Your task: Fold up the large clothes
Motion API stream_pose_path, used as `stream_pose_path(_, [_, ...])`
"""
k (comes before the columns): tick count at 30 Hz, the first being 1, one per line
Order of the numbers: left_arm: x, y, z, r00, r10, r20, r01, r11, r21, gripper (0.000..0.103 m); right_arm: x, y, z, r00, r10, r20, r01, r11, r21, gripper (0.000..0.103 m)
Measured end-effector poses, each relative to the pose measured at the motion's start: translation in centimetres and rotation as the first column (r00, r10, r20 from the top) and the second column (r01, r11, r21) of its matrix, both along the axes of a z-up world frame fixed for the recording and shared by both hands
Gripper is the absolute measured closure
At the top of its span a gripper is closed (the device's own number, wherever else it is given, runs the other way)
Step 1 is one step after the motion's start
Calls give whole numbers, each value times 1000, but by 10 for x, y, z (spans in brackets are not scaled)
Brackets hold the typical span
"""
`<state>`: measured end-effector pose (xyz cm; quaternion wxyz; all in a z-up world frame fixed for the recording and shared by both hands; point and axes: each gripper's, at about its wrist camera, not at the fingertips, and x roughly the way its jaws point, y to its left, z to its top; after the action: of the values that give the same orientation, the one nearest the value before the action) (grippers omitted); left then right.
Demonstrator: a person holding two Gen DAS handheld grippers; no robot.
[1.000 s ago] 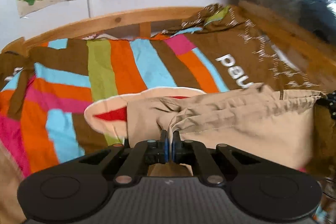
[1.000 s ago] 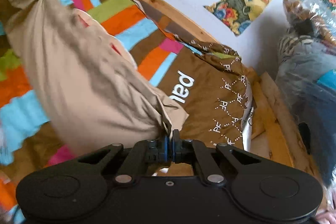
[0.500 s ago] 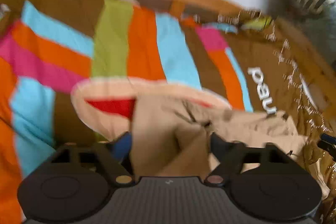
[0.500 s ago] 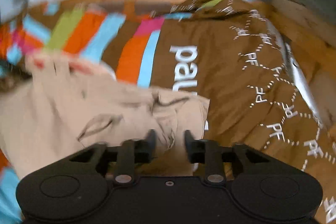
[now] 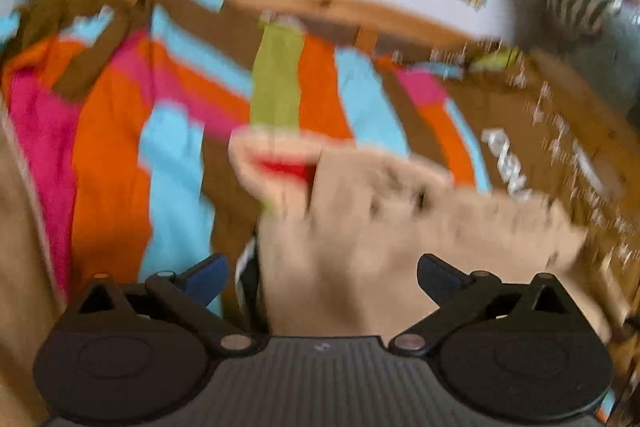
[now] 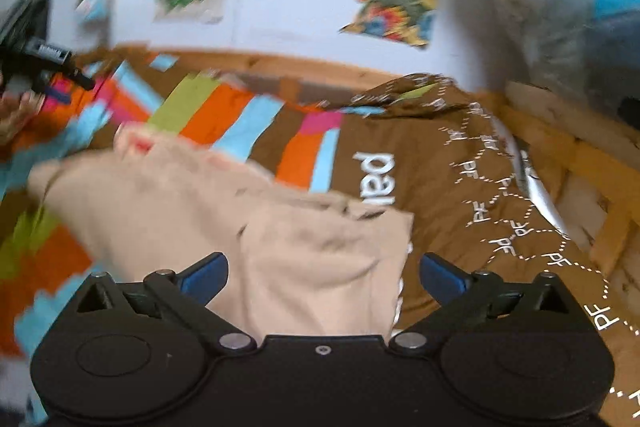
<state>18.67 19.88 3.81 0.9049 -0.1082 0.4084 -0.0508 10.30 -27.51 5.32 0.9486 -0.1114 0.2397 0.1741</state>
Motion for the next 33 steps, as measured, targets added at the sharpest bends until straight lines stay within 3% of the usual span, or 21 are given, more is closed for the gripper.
stream_pose_path(3, [-18, 3, -29, 996, 55, -68, -58, 997, -47, 16, 0, -2, -8, 999, 21, -48, -21, 1000, 1, 20])
stream_pose_path(7, [-33, 16, -49, 988, 128, -86, -139, 981, -139, 29, 3, -13, -16, 993, 20, -113, -16, 999, 38, 38])
stream_pose_path(11, [-30, 12, -53, 989, 103, -109, -123, 974, -190, 67, 5, -21, -25, 980, 59, -192, -40, 994, 105, 48])
stream_pose_path(13, [-29, 4, -47, 991, 87, -103, -102, 983, -152, 83, 7, -29, -29, 971, 70, -229, -33, 986, 160, 67])
stream_pose_path(14, [-29, 2, -45, 991, 84, -104, -100, 983, -153, 87, 8, -32, -29, 970, 64, -233, -21, 983, 184, 85])
stream_pose_path(15, [-30, 1, -44, 990, 95, -102, -110, 981, -157, 86, 9, -36, -28, 970, 51, -236, -2, 979, 204, 93])
stream_pose_path(17, [-36, 5, -43, 989, 113, -92, -128, 977, -170, 81, 11, -44, -26, 973, 5, -230, 54, 967, 249, 100])
stream_pose_path(21, [-45, 17, -48, 984, 147, -100, -167, 957, -237, 76, 14, -74, -24, 960, -141, -240, 225, 901, 371, 101])
stream_pose_path(23, [-50, 24, -50, 979, 173, -106, -196, 939, -284, 70, 16, -93, -29, 928, -245, -281, 349, 835, 426, 100])
stream_pose_path(25, [-53, 29, -53, 977, 183, -109, -208, 925, -318, 69, 15, -108, -36, 899, -277, -339, 417, 776, 473, 97])
stream_pose_path(27, [-53, 32, -55, 978, 181, -107, -206, 921, -329, 68, 11, -115, -39, 890, -261, -374, 430, 751, 500, 84])
stream_pose_path(28, [-53, 32, -55, 978, 181, -107, -207, 922, -326, 68, 8, -115, -37, 895, -238, -377, 415, 753, 510, 70])
stream_pose_path(29, [-52, 30, -56, 978, 179, -107, -204, 925, -321, 75, 4, -114, -36, 901, -217, -375, 397, 760, 515, 47])
stream_pose_path(30, [-50, 28, -57, 979, 173, -105, -198, 929, -312, 86, 0, -113, -34, 904, -213, -371, 391, 762, 516, 34])
stream_pose_path(31, [-49, 25, -56, 980, 169, -102, -192, 935, -299, 90, -2, -113, -35, 904, -212, -371, 390, 764, 515, 35])
stream_pose_path(32, [-48, 20, -55, 980, 173, -96, -193, 940, -280, 95, -3, -111, -36, 900, -212, -381, 396, 764, 510, 41])
stream_pose_path(33, [-47, 17, -52, 980, 180, -89, -198, 945, -260, 98, -4, -111, -38, 892, -226, -391, 412, 762, 499, 58])
